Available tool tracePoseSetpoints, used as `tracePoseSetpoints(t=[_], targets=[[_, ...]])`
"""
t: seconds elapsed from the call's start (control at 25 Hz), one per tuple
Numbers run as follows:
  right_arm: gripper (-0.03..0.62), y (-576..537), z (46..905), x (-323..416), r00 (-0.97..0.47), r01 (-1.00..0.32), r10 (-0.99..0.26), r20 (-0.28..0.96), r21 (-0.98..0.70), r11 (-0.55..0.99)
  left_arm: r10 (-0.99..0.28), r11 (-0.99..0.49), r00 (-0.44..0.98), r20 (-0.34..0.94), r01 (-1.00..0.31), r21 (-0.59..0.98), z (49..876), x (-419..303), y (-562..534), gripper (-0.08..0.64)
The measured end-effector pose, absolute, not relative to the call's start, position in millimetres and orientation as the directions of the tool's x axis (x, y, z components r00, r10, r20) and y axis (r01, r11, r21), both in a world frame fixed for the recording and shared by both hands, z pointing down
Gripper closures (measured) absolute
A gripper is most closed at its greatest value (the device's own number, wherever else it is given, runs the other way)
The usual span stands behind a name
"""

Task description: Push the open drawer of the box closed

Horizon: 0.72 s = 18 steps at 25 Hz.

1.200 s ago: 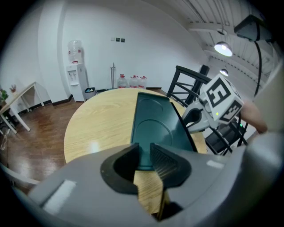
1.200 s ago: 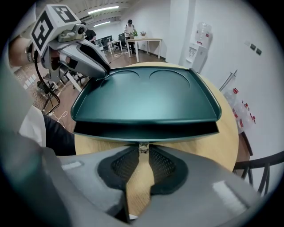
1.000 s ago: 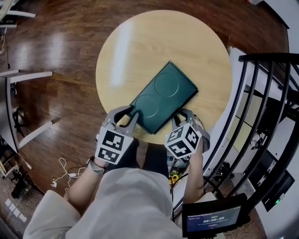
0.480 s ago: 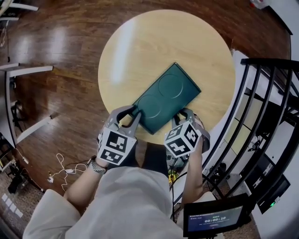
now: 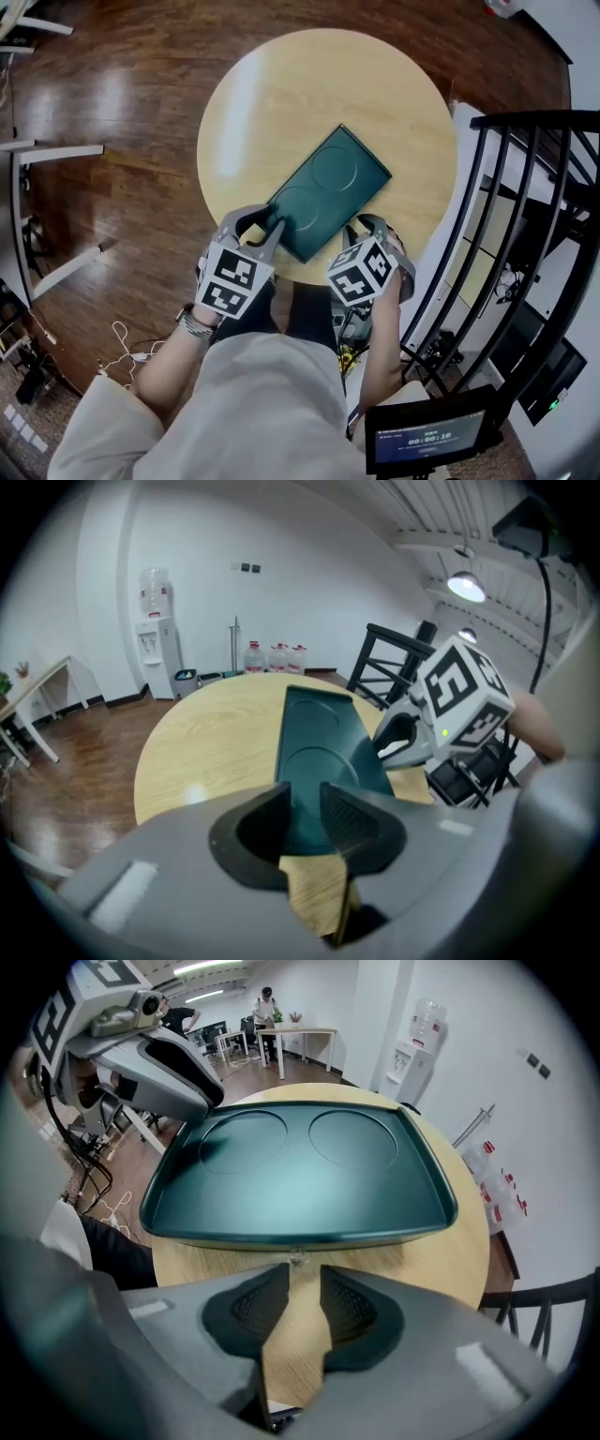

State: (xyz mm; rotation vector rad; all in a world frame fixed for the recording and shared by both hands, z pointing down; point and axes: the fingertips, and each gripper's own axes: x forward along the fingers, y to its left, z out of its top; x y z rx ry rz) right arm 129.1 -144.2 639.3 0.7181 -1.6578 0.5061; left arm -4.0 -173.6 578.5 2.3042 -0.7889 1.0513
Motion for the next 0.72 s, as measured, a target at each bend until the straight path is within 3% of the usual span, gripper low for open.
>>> tracePoseSetpoints(t=[0.36,0.6,0.72], targets=[[0.485,-134.8,610.5,153.5,-0.091,-0.779,-0.255,0.963,0.091,0.620,-0.336,-0.758,0.584,0.739,-0.633,0.156,552.6,14.8,-184.0,0.456],[0.516,-142.4,561.8,155.0,-0.087,-0.877,-0.483,0.871,0.164,0.453,-0.387,-0.775,0.620,0.683,-0.620,0.124,524.2,20.1,-192.8,0.502],[0.589,-144.7,523.8,158.0,-0.032,-0.909,-0.593,0.805,0.223,0.351,-0.428,-0.798,0.637,0.641,-0.600,0.063,496.7,19.9,-197.2,0.503]])
